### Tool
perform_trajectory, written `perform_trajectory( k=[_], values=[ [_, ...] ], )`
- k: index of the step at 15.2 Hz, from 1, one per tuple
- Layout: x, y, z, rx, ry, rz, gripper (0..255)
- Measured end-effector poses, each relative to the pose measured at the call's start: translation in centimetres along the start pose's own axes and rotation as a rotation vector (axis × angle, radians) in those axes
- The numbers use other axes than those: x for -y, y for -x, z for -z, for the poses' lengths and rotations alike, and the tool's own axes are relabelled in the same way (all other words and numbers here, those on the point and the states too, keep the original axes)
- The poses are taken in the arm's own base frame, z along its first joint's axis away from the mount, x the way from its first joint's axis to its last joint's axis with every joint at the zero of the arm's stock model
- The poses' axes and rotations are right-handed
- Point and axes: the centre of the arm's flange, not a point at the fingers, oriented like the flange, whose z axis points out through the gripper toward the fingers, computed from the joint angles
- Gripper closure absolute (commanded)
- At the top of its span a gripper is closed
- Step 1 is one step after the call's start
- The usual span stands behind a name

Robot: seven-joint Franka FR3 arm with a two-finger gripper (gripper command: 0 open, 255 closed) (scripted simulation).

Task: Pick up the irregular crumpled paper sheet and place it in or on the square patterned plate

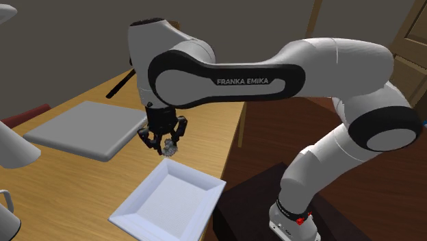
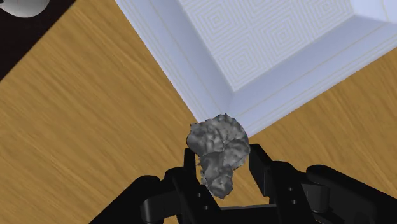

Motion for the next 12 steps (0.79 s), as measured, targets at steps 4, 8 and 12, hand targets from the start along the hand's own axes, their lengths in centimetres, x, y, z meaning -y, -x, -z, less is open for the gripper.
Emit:
perform_trajectory(
  k=[4, 8, 12],
  values=[
    [1.6, 5.2, -0.4, 0.000, 0.000, 0.000, 255],
    [3.8, 10.5, -0.7, 0.000, 0.000, 0.001, 255],
    [4.0, 12.1, -2.5, 0.000, 0.001, -0.001, 255]
  ],
)
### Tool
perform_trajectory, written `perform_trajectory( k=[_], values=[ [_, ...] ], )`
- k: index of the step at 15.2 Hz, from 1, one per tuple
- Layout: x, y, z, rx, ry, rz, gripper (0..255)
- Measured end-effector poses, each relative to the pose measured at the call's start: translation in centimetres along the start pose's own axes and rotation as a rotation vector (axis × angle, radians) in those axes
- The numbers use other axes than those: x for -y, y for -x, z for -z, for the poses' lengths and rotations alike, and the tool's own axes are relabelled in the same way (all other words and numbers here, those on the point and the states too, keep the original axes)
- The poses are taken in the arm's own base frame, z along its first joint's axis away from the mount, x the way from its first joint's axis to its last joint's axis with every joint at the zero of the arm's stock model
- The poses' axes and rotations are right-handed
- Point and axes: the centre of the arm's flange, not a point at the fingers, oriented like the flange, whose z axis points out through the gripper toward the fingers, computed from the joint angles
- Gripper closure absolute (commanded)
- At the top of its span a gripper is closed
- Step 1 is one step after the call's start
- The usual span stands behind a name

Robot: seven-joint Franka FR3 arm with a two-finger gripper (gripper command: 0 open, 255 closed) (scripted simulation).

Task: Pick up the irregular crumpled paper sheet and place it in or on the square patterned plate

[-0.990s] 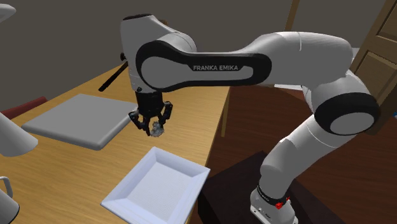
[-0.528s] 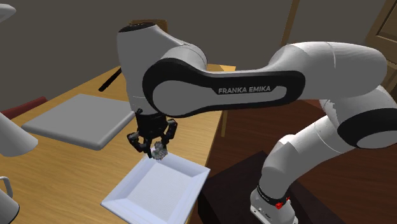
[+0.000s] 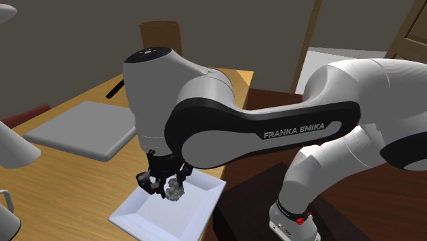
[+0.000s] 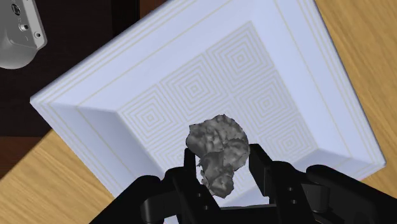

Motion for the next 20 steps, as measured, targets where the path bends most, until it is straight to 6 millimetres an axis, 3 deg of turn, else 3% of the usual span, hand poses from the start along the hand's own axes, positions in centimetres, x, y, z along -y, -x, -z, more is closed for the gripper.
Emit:
perform_trajectory(
  k=[4, 10, 11, 17, 20],
  values=[
    [-0.1, 0.1, -1.7, 0.000, 0.000, -0.001, 255],
    [-0.1, 0.1, -1.9, 0.000, 0.000, -0.001, 255],
    [-0.1, 0.1, -1.9, 0.000, 0.000, -0.001, 0],
    [-0.1, 0.1, -1.9, 0.000, 0.000, -0.001, 0],
    [0.1, 0.0, 0.8, 0.000, -0.001, -0.001, 0]
  ],
)
